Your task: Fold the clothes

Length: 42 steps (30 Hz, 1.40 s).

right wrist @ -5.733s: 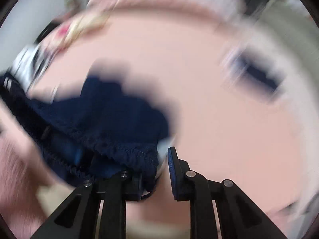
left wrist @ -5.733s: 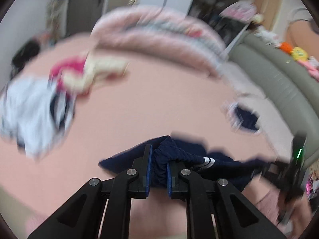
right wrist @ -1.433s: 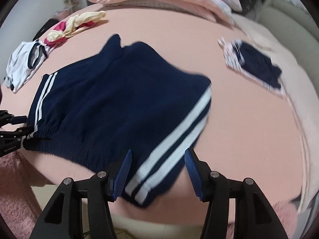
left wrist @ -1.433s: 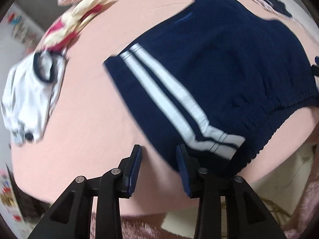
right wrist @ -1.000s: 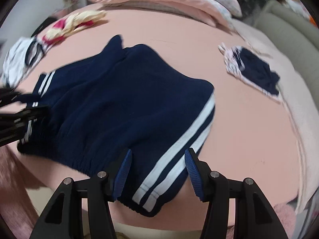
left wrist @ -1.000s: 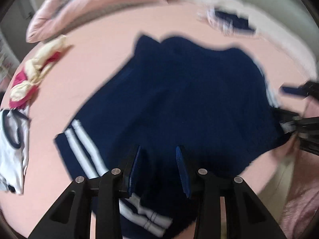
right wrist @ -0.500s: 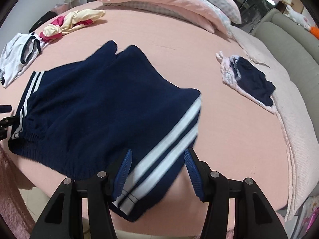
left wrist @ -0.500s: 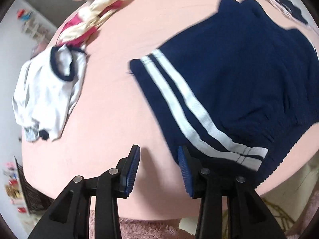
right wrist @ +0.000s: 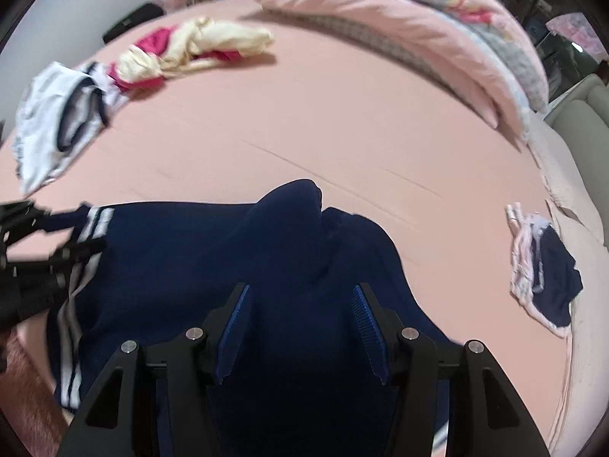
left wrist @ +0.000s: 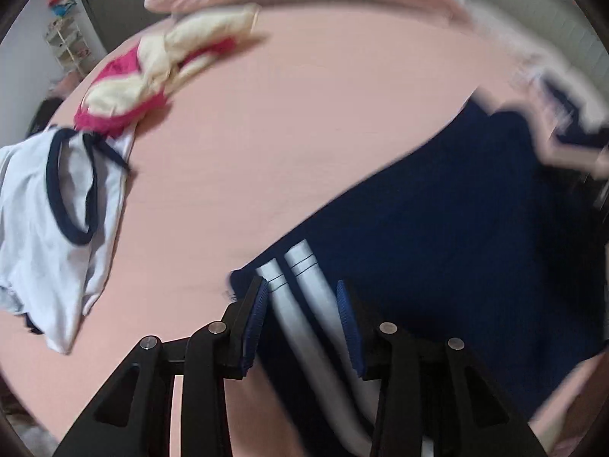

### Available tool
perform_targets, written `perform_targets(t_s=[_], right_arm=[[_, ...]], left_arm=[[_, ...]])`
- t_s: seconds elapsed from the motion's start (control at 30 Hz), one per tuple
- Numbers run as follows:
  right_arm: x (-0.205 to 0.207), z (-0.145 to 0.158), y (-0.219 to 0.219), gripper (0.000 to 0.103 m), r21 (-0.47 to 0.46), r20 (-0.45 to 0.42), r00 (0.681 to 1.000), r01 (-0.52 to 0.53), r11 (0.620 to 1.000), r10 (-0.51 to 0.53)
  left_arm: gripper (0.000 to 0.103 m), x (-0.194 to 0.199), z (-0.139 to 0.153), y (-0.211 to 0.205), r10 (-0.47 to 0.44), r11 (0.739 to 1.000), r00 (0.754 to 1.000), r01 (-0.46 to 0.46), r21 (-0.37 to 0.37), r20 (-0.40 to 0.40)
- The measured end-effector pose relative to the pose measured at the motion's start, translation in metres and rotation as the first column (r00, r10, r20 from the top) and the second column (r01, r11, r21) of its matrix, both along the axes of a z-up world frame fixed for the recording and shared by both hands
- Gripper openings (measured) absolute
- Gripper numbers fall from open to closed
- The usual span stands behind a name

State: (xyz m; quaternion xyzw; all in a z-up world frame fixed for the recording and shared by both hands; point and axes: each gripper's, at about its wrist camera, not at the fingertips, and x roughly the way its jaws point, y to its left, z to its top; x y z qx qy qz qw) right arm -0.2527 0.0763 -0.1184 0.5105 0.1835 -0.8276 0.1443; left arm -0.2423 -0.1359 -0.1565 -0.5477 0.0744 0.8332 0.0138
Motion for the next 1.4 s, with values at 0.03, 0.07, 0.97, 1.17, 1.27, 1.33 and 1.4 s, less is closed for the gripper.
perform_targets(t_s=[0.03,0.07,0.97,1.17,1.27,1.33,1.4], right_arm=[[-0.005,-0.003,-0.003,0.055,0.007,0.006,1.000,0.009,1.000,-0.009],[-0.011,-0.004,-0.001,0.055,0.007,0.007,1.000,0.018,1.000,-0.018],[0.109,0.009,0.051,0.065,-0.137,0.082,0.994,-0.057,0.989,0.069],[0.168,-0.019,0.071,0.065,-0.123,0.092,0.996,0.008,0.992,0.003],[0.176,-0.026,0.083,0.065,-0.063,0.046,0.998,0.042,0.997,-0.040],[0.174,-0.029,0.091,0.064,-0.022,0.020,0.997,0.081,0.996,-0.081],[0.168,-0.030,0.100,0.059,-0.056,0.039,0.993,0.113,0.992,-0.111]], left_arm=[[0.037,0.001,0.001,-0.005,0.012,1.000,1.000,-0.012,0.002,0.000],[0.037,0.003,0.001,-0.011,0.029,0.999,1.000,-0.029,-0.016,0.002],[0.053,0.057,0.037,0.055,-0.231,0.966,0.973,0.233,0.112,-0.028],[0.051,0.111,0.032,0.080,-0.328,0.942,0.944,0.330,0.065,-0.041],[0.019,0.106,0.016,0.081,-0.316,0.949,0.949,0.316,-0.022,-0.016],[0.013,0.102,0.014,0.082,-0.306,0.952,0.952,0.305,-0.029,-0.022],[0.011,0.106,0.022,0.082,-0.307,0.952,0.951,0.306,-0.019,-0.041]])
